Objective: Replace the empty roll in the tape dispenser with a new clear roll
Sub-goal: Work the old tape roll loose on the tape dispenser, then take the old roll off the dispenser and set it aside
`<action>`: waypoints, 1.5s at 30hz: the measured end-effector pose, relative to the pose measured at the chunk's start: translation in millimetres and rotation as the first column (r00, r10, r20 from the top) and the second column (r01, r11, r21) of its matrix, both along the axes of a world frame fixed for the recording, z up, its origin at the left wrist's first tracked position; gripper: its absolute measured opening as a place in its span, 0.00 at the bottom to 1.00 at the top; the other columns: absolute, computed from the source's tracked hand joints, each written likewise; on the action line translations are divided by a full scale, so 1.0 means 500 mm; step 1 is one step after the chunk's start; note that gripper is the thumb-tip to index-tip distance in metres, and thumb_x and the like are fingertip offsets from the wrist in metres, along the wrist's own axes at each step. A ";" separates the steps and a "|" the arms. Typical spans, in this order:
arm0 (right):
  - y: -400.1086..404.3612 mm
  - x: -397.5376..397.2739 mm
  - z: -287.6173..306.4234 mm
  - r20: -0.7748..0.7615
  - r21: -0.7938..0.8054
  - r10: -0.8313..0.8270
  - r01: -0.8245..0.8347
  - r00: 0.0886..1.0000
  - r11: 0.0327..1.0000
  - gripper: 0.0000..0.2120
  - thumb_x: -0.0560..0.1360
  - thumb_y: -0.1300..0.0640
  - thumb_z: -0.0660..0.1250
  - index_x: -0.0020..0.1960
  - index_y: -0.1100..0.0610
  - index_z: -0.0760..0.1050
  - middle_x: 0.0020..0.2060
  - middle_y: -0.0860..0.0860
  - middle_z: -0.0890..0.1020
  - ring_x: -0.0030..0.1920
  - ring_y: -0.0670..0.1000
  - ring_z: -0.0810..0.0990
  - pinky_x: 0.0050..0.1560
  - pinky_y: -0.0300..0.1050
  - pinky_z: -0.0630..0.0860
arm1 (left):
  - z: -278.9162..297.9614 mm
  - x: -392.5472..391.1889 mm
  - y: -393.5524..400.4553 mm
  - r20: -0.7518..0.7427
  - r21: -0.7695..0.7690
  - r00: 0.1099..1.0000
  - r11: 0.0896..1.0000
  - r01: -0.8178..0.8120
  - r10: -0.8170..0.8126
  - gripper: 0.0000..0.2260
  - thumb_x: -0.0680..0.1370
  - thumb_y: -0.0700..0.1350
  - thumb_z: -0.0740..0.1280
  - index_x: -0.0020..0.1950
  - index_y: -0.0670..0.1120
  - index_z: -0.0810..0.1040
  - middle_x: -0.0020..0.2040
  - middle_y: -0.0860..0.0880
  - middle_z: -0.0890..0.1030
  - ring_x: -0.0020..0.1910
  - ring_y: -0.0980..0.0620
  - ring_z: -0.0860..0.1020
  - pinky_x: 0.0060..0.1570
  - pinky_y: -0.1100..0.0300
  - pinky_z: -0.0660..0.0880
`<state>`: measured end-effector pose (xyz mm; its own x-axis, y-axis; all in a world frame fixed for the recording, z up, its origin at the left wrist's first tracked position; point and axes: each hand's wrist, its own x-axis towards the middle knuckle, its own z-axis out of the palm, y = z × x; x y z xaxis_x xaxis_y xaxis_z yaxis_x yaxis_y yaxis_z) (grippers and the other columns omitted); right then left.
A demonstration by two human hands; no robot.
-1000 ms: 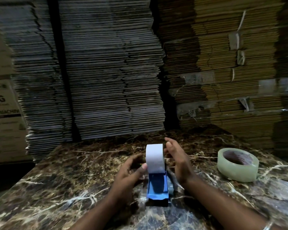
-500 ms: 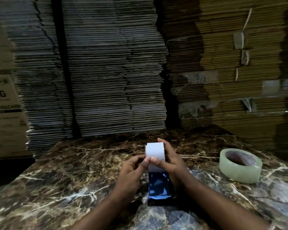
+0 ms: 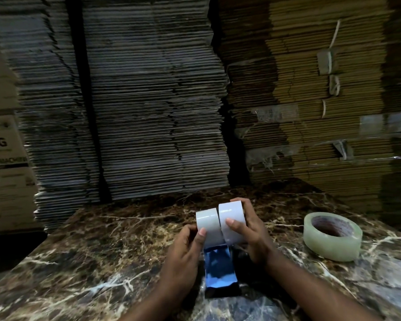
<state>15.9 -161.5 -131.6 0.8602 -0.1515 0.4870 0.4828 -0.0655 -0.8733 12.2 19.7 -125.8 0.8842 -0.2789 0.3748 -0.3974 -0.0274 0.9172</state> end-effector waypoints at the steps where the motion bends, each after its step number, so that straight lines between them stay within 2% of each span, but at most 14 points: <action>1: -0.002 0.000 0.000 -0.001 0.011 -0.038 0.038 0.999 0.999 0.17 0.65 0.44 0.71 0.52 0.46 0.74 0.46 0.53 0.81 0.44 0.52 0.81 0.41 0.49 0.80 | 0.000 -0.001 0.000 0.022 0.029 1.000 0.999 -0.016 0.016 0.12 0.77 0.51 0.60 0.51 0.46 0.77 0.45 0.49 0.81 0.39 0.62 0.80 0.35 0.67 0.75; 4: -0.008 0.001 -0.001 -0.028 -0.039 -0.234 0.233 0.972 0.972 0.21 0.65 0.39 0.70 0.56 0.43 0.73 0.51 0.53 0.80 0.51 0.57 0.81 0.50 0.62 0.80 | 0.002 -0.004 -0.005 0.066 0.096 0.995 0.992 -0.081 0.075 0.10 0.79 0.52 0.58 0.48 0.49 0.76 0.45 0.49 0.79 0.39 0.64 0.79 0.34 0.65 0.78; 9: -0.025 0.000 0.009 -0.096 -0.359 -0.530 0.467 0.843 0.808 0.44 0.68 0.37 0.70 0.78 0.42 0.54 0.61 0.54 0.68 0.58 0.54 0.74 0.54 0.50 0.74 | 0.007 -0.017 -0.034 0.041 0.037 0.990 0.989 -0.140 0.139 0.11 0.76 0.54 0.61 0.48 0.49 0.76 0.43 0.51 0.81 0.37 0.64 0.80 0.36 0.62 0.79; 12: -0.032 0.001 0.007 -0.095 -0.495 -0.630 0.513 0.771 0.702 0.50 0.67 0.36 0.73 0.79 0.44 0.48 0.66 0.57 0.71 0.61 0.58 0.76 0.53 0.49 0.74 | 0.008 -0.013 -0.038 -0.053 -0.057 0.990 0.989 -0.134 0.131 0.11 0.75 0.53 0.63 0.53 0.49 0.73 0.46 0.47 0.82 0.40 0.57 0.83 0.36 0.59 0.80; 15: -0.034 0.001 0.007 -0.040 -0.588 -0.700 0.550 0.713 0.593 0.46 0.64 0.32 0.72 0.71 0.48 0.54 0.63 0.57 0.76 0.57 0.58 0.79 0.49 0.49 0.77 | 0.009 -0.005 -0.039 -0.031 -0.047 0.984 0.983 -0.178 0.177 0.15 0.71 0.58 0.65 0.53 0.53 0.72 0.46 0.46 0.83 0.43 0.50 0.83 0.40 0.49 0.82; 18: -0.035 0.006 0.005 0.001 -0.700 -0.719 0.514 0.695 0.496 0.44 0.64 0.30 0.69 0.69 0.52 0.56 0.60 0.56 0.76 0.56 0.59 0.80 0.50 0.52 0.79 | 0.011 -0.004 -0.042 -0.005 -0.056 0.982 0.981 -0.187 0.187 0.13 0.72 0.56 0.66 0.53 0.52 0.73 0.43 0.49 0.83 0.37 0.56 0.83 0.35 0.52 0.81; 22: -0.032 0.018 0.000 -0.033 -0.784 -0.739 0.441 0.673 0.437 0.52 0.65 0.29 0.67 0.76 0.57 0.52 0.67 0.57 0.74 0.62 0.59 0.78 0.58 0.52 0.76 | 0.015 0.000 -0.042 -0.061 -0.097 0.985 0.981 -0.167 0.162 0.11 0.73 0.52 0.69 0.53 0.50 0.76 0.43 0.44 0.84 0.37 0.50 0.84 0.31 0.53 0.81; 25: -0.031 0.024 -0.005 -0.032 -0.810 -0.753 0.424 0.658 0.405 0.50 0.63 0.27 0.66 0.73 0.56 0.58 0.65 0.56 0.76 0.60 0.58 0.78 0.57 0.52 0.76 | 0.017 0.007 -0.047 -0.083 -0.084 0.978 0.976 -0.199 0.192 0.10 0.74 0.51 0.70 0.53 0.50 0.76 0.43 0.43 0.84 0.37 0.49 0.84 0.30 0.50 0.81; 32: -0.036 0.029 -0.008 -0.039 -0.850 -0.750 0.373 0.660 0.373 0.46 0.64 0.25 0.64 0.71 0.53 0.61 0.65 0.56 0.75 0.62 0.59 0.76 0.57 0.53 0.75 | 0.019 0.008 -0.054 -0.131 -0.092 0.958 0.960 -0.266 0.253 0.09 0.73 0.52 0.71 0.50 0.50 0.79 0.43 0.47 0.83 0.38 0.47 0.84 0.29 0.42 0.81; 34: -0.034 0.024 -0.004 -0.022 -0.853 -0.759 0.384 0.651 0.354 0.42 0.67 0.26 0.61 0.71 0.52 0.62 0.65 0.57 0.75 0.62 0.60 0.74 0.58 0.55 0.73 | 0.022 0.005 -0.055 -0.144 -0.095 0.955 0.957 -0.273 0.258 0.08 0.73 0.51 0.71 0.49 0.50 0.79 0.44 0.48 0.83 0.41 0.47 0.83 0.30 0.46 0.82; 37: -0.027 0.011 0.008 0.133 -0.776 -0.765 0.546 0.630 0.315 0.33 0.72 0.32 0.56 0.70 0.50 0.66 0.63 0.55 0.75 0.61 0.57 0.72 0.59 0.55 0.68 | 0.030 0.005 -0.055 -0.160 -0.109 0.955 0.957 -0.269 0.250 0.08 0.73 0.49 0.72 0.49 0.48 0.80 0.46 0.49 0.82 0.43 0.53 0.80 0.29 0.63 0.78; 41: -0.009 -0.005 0.017 0.270 -0.631 -0.529 0.563 0.805 0.534 0.28 0.74 0.38 0.55 0.69 0.51 0.71 0.58 0.49 0.79 0.56 0.49 0.75 0.53 0.47 0.68 | 0.030 0.010 -0.053 -0.190 -0.152 0.957 0.957 -0.249 0.219 0.11 0.72 0.48 0.73 0.51 0.44 0.81 0.46 0.49 0.83 0.42 0.56 0.80 0.27 0.70 0.74; 43: -0.002 -0.008 0.015 0.268 -0.658 -0.343 0.431 0.900 0.617 0.29 0.74 0.38 0.55 0.70 0.51 0.71 0.60 0.48 0.79 0.58 0.47 0.76 0.58 0.50 0.71 | 0.022 0.014 -0.049 -0.199 -0.167 0.956 0.953 -0.251 0.217 0.14 0.71 0.50 0.73 0.53 0.45 0.82 0.48 0.47 0.84 0.44 0.54 0.82 0.32 0.66 0.78; 45: 0.001 -0.007 0.012 0.226 -0.721 -0.224 0.318 0.948 0.615 0.30 0.74 0.38 0.55 0.73 0.49 0.68 0.65 0.47 0.77 0.63 0.45 0.74 0.65 0.53 0.70 | 0.014 0.012 -0.043 -0.190 -0.164 0.959 0.956 -0.241 0.210 0.13 0.72 0.50 0.73 0.55 0.48 0.82 0.49 0.47 0.84 0.46 0.52 0.83 0.38 0.59 0.81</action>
